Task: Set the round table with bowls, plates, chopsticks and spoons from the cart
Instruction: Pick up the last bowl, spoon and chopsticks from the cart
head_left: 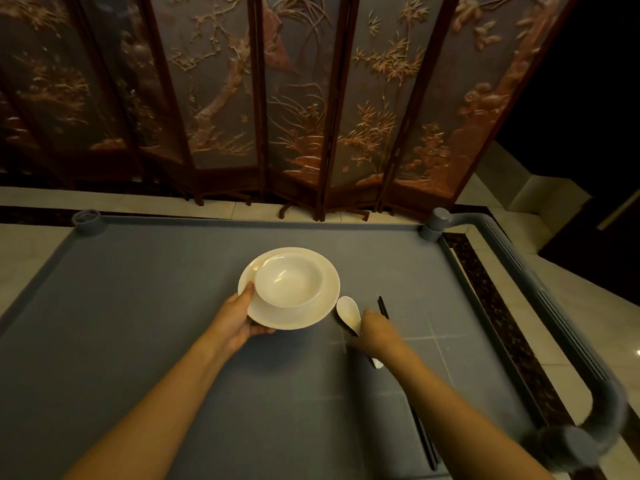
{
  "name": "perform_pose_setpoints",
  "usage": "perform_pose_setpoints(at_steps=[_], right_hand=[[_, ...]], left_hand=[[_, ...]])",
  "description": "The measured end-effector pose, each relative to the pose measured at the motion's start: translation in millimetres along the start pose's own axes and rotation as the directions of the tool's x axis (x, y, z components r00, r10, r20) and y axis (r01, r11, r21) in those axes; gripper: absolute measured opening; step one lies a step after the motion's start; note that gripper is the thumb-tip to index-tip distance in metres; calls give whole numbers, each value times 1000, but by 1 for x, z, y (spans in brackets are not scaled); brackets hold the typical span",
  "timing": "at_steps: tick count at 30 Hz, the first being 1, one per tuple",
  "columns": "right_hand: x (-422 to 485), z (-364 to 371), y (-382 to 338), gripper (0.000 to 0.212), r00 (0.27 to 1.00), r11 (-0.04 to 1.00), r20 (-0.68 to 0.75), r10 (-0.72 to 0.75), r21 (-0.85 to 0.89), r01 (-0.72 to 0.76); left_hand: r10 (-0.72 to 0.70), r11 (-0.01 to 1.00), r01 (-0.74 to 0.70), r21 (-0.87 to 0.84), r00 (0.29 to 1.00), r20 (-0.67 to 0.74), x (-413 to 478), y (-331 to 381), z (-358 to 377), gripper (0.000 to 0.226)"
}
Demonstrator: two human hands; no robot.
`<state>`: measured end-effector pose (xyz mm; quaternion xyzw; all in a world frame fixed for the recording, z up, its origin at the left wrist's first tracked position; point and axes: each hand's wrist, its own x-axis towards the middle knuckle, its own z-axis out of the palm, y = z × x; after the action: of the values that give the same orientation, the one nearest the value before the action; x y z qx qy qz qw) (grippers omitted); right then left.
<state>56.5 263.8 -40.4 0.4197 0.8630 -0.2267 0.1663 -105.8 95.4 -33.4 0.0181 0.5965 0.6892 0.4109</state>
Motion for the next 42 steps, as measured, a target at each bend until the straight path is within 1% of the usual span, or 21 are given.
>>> perform_pose_setpoints(at_steps=[4, 9, 12, 14, 16, 19, 22, 26, 29, 32, 35, 37, 38, 39, 40, 42], right_hand=[[-1, 12, -4, 41, 996, 996, -67, 65, 68, -61], [-3, 17, -6, 35, 991, 995, -115, 62, 85, -52], [-12, 14, 5, 31, 974, 993, -212, 82, 96, -62], [-19, 11, 19, 26, 947, 991, -296, 128, 69, -112], [-25, 7, 33, 23, 927, 984, -331, 177, 34, -175], [-34, 7, 50, 24, 935, 973, -276, 223, 6, -230], [-42, 18, 57, 32, 956, 969, -211, 204, -97, -228], [-47, 28, 50, 34, 969, 969, -142, 204, -112, -220], [-49, 31, 45, 33, 968, 962, -158, 194, -163, -220], [-52, 31, 46, 30, 964, 961, -194, 184, -172, -218], [-56, 29, 55, 29, 955, 975, -236, 179, -84, -203], [-59, 25, 61, 32, 948, 984, -263, 177, 12, -181], [-59, 21, 63, 33, 944, 982, -274, 183, 94, -163], [-60, 16, 65, 33, 938, 965, -284, 199, 222, -138], [-60, 10, 65, 30, 931, 920, -290, 221, 379, -101], [-61, -3, 63, 27, 919, 759, -279, 280, 651, -34]], left_hand=[[0, 1000, 0, 9, 1000, 20, -1, -1, 1, 37], [-2, 999, 0, 37, 999, 50, -2, -2, 2, 42], [-4, 999, 1, 44, 998, 68, -3, -2, 4, 42], [-7, 999, 3, 41, 997, 76, -3, -1, 6, 40], [-7, 999, 3, 44, 996, 89, -3, -1, 8, 40], [-7, 998, 2, 58, 996, 94, -5, -2, 13, 36], [-10, 998, 4, 57, 995, 103, -7, -2, 16, 32], [-13, 998, 6, 59, 993, 117, -11, -4, 18, 31], [-13, 998, 4, 70, 992, 126, -14, -5, 18, 31], [-18, 997, 8, 75, 991, 132, -17, -3, 18, 32], [-16, 997, 4, 82, 990, 143, -19, 0, 20, 31], [-13, 996, -1, 89, 987, 159, -19, 3, 22, 31], [-13, 996, -3, 94, 986, 167, -18, 4, 24, 31], [-14, 995, -4, 101, 984, 178, -18, 5, 26, 32], [-14, 994, -6, 109, 982, 190, -17, 5, 30, 33], [-17, 991, -12, 133, 976, 216, -18, 6, 41, 34]])
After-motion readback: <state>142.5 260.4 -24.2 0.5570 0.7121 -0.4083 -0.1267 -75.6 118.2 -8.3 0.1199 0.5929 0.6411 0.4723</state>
